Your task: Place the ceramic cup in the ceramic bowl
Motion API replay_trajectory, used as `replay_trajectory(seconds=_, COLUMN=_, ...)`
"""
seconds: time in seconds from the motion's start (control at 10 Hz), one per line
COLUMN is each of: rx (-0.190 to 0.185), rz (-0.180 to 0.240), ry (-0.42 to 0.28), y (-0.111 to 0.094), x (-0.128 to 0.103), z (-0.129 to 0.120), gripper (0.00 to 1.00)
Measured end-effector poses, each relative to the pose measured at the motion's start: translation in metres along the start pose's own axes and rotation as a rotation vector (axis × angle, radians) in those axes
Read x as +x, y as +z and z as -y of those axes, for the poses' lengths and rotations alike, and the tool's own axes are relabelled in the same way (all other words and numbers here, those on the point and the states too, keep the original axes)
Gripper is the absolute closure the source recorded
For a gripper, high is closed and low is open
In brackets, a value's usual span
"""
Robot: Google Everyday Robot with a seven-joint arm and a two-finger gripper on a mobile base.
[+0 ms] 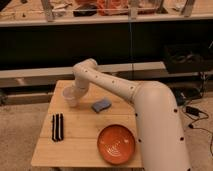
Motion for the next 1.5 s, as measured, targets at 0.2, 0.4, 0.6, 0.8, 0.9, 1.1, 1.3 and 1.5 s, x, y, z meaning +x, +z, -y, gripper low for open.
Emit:
replay_trajectory(seconds=0.2, rx=0.004, rz=-0.002, ry=0.004, y=-0.01, x=-0.008, z=-0.006, gripper=1.0)
replay_trajectory(seconds=0.4, rx=0.007, rz=-0.009, ry=0.01, y=-0.024, x=-0.008, z=-0.014, gripper=1.0)
replay_trajectory(seconds=0.6, rx=0.01, rz=-0.007, ry=0.01, y=-0.024, x=-0.02, z=-0.02, gripper=1.0)
replay_trajectory(seconds=0.8, rx=0.012, rz=-0.013, ry=0.023, y=-0.033, x=-0.026, z=-0.033, gripper=1.0)
replay_trajectory(seconds=0.9, rx=0.015, rz=-0.018, ry=0.033, y=-0.041, x=-0.026, z=-0.043, gripper=1.0)
replay_trajectory(seconds=1.1, rx=0.016, rz=-0.028, ry=0.052, y=-0.045, x=-0.031, z=-0.053, gripper=1.0)
replay_trajectory(seconds=1.3, rx=0.018, rz=-0.039, ry=0.068, y=-0.051, x=-0.041, z=-0.061, gripper=1.0)
replay_trajectory(seconds=1.5, rx=0.02, rz=-0.045, ry=0.082, y=-0.059, x=-0.045, z=-0.07, gripper=1.0)
